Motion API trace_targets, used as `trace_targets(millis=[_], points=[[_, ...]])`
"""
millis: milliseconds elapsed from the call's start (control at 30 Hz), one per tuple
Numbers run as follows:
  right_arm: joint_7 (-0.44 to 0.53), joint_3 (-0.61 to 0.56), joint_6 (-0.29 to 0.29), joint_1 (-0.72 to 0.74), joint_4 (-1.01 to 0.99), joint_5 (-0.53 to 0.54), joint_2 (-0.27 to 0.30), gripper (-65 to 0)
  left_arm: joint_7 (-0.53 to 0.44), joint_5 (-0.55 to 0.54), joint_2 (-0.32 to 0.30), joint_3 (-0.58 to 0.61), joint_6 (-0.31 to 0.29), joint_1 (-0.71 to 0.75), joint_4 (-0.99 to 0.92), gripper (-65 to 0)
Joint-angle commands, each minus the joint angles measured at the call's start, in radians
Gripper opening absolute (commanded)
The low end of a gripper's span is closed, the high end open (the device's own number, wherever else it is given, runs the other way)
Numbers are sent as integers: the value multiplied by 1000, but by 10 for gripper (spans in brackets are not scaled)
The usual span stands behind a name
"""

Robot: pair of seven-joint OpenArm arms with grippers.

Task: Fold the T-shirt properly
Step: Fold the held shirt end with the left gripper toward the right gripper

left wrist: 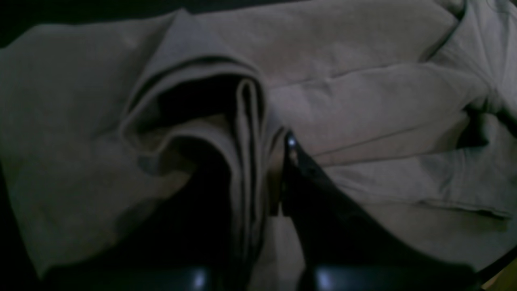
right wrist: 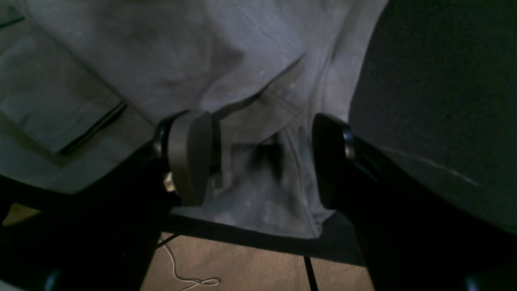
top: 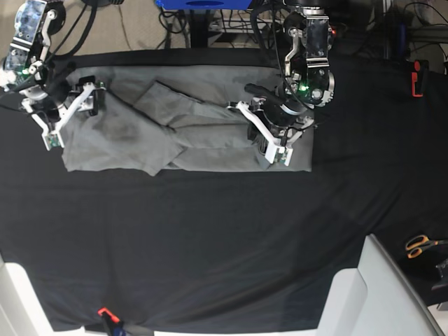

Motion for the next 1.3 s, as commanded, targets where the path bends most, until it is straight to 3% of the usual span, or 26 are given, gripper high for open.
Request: trace_targets(millis=[0,300,467,700,1267], points=[[13,2,3,5,17,7,12,-281,-17,-13,6,4,-2,-18,14,-650],[13,2,3,6,17,7,12,-281,-17,-20,7,4,-2,-64,-63,-650],[13,2,3,8,17,6,14,-281,-17,-100,6,6,-2,-69,-75,-650],[12,2,3,20,15,4,14,-281,-17,-99,3,96,1,-47,-66,-650],[12,2,3,22,15,4,14,-281,-17,-105,3,104,-1,-51,-70,-650]])
